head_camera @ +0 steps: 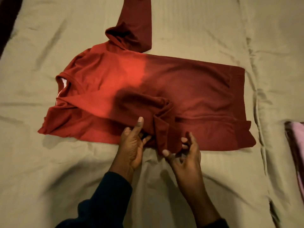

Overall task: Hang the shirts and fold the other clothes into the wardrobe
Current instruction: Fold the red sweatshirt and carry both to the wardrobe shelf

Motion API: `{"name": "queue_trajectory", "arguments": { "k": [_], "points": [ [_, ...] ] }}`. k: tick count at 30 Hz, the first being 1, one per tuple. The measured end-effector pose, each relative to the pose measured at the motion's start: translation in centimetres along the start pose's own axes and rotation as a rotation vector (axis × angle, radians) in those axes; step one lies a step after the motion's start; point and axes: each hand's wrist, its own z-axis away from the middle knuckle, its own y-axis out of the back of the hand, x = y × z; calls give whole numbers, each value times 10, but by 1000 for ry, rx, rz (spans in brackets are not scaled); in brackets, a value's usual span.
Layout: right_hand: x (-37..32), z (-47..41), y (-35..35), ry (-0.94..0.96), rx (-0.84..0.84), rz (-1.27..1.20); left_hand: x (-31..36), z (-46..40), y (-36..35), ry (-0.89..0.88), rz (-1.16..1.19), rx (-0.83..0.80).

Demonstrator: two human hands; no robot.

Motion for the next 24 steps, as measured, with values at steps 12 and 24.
{"name": "queue_trajectory", "arguments": {
  "k": [12, 24],
  "points": [
    [2, -68, 95, -160, 309, -532, -6, 2, -7, 24, 265, 19],
    [16, -101, 138, -181, 326, -175, -8, -2, -36, 38, 292, 58]
  ]
}}
